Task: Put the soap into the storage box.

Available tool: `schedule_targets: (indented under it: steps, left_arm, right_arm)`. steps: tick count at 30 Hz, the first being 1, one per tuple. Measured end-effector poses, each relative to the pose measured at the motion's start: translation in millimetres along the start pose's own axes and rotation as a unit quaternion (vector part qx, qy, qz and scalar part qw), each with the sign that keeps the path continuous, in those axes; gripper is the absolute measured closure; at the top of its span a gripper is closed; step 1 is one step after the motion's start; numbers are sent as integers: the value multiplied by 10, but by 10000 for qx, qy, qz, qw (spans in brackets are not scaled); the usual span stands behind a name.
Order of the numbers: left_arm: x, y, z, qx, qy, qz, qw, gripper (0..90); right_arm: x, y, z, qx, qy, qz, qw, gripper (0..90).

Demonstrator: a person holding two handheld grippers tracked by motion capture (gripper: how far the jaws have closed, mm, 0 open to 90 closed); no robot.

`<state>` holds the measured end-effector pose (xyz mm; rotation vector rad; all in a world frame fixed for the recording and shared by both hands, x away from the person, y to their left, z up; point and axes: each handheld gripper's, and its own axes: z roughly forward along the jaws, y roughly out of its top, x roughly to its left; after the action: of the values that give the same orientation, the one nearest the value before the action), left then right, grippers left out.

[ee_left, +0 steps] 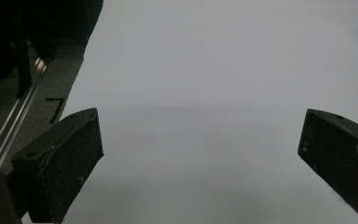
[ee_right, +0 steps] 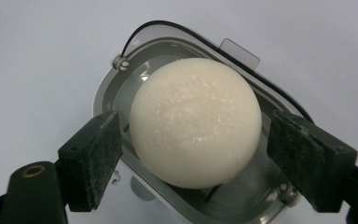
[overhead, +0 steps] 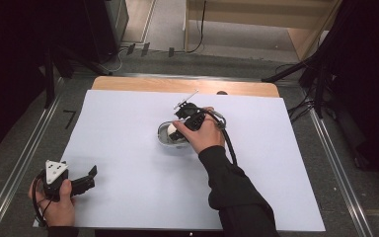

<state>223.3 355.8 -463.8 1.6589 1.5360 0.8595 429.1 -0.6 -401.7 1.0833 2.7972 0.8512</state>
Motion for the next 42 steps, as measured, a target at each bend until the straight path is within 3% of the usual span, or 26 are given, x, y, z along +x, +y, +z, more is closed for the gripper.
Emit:
schedule_targets:
  steps: [14, 19, 25, 42]
  left_arm:
    - [-2, 0, 2, 3, 1, 0, 10000, 1]
    - [-3, 0, 4, 10, 5, 3, 10000, 1]
    - [-3, 1, 4, 5, 4, 5, 10000, 2]
    - [-7, 0, 4, -3, -5, 8, 10000, 1]
  right_arm:
    - [-22, -100, -123, -10, -176, -56, 9998, 123]
    - [-60, -192, -184, 13, -273, -53, 9996, 61]
    - [-103, -288, -254, 18, -218, -14, 9998, 16]
    - [-350, -784, -502, -262, -439, 225, 9984, 0]
